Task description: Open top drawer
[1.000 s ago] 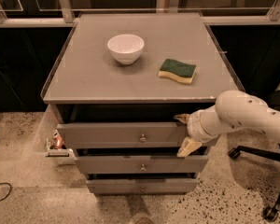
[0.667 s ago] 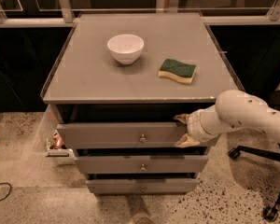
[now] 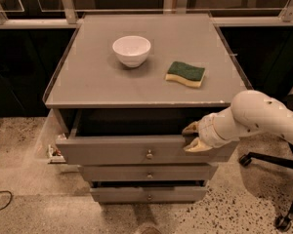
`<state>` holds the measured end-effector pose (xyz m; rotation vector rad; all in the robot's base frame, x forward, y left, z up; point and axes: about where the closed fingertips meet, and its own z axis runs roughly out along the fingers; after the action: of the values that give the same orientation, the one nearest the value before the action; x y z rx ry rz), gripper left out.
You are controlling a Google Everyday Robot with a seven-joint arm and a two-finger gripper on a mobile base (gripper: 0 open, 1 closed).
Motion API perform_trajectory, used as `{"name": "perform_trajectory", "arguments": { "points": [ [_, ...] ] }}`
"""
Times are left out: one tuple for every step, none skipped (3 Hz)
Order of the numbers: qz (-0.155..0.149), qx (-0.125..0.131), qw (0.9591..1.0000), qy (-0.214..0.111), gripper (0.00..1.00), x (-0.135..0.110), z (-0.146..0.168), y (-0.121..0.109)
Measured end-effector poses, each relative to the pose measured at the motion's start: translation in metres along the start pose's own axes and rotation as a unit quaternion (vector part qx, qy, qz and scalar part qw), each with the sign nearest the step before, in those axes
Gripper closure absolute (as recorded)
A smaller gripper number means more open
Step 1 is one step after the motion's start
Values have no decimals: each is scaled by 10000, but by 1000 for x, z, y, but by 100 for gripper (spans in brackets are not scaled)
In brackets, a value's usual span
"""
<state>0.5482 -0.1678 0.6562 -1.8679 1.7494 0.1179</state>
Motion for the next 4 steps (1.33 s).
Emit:
{"name": "perform_trajectory", "arguments": {
  "points": [
    [-41, -119, 9999, -104, 90, -1, -14, 13],
    [-41, -119, 9999, -105, 67, -1, -14, 13],
    [-41, -119, 9999, -105, 44, -1, -14, 13],
    [198, -327, 9989, -278, 21, 17, -6, 29]
  ]
}}
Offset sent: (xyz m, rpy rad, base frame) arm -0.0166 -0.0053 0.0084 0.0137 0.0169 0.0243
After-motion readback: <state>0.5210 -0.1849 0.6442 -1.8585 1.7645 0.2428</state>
